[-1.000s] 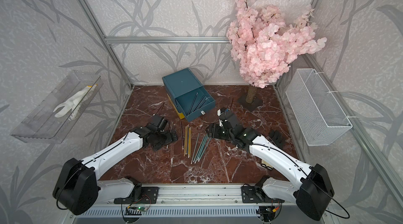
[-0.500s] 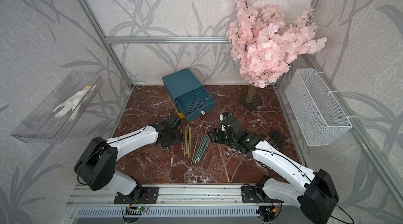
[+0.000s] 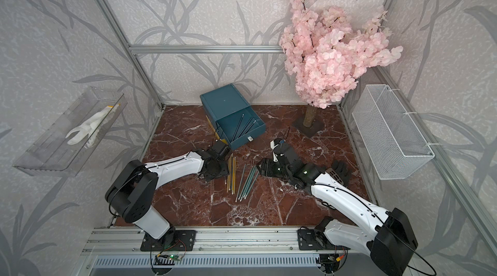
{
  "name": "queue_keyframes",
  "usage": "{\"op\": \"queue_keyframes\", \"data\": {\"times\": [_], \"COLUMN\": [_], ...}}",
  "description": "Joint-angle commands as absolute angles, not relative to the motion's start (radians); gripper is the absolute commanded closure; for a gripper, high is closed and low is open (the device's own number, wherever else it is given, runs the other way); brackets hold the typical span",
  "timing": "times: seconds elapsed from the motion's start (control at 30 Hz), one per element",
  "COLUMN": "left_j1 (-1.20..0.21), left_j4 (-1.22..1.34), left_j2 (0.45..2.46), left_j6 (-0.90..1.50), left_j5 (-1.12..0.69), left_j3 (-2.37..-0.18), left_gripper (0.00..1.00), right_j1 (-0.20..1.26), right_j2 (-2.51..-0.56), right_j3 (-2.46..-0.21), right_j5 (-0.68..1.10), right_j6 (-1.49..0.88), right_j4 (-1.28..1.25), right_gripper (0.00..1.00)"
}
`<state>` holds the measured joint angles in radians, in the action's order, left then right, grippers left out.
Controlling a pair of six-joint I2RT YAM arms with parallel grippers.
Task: Please place the pencils in the drawer according to their color
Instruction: Pick up the pencil from the center of the board.
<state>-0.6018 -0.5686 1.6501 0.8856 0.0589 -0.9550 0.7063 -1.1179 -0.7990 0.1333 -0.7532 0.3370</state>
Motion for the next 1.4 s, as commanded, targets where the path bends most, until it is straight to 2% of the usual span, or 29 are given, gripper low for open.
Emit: {"op": "queue_keyframes", "data": {"times": [0.0,0.3,0.6,0.87,1.07,1.37], "left_j1": [-0.608,-0.606,-0.606,-0.606,-0.605,-0.605], "left_j4": [-0.581,-0.564,-0.604,-0.675,-0.66,-0.617], "left_j2": [1.669,1.734,1.771,1.798,1.813,1.677], "left_j6": [0.864,0.838,0.812,0.769,0.752,0.777], "left_j5": [0.089,0.09,0.088,0.04,-0.032,-0.042], "left_j3": [-0.988,-0.997,-1.001,-1.008,-0.996,-0.95], "left_gripper": [0.36,0.41,0.57,0.74,0.99,1.0], "right_j1": [0.711,0.712,0.712,0.711,0.711,0.71], "right_j2": [-1.121,-1.123,-1.118,-1.114,-1.118,-1.167], "right_j3": [-0.801,-0.804,-0.816,-0.835,-0.85,-0.876], "right_j5": [0.132,0.127,0.117,0.107,0.1,0.113], "right_j6": [-0.73,-0.73,-0.727,-0.728,-0.734,-0.741], "right_j4": [0.324,0.328,0.331,0.335,0.33,0.31], "right_gripper": [0.37,0.37,0.37,0.36,0.36,0.36]}}
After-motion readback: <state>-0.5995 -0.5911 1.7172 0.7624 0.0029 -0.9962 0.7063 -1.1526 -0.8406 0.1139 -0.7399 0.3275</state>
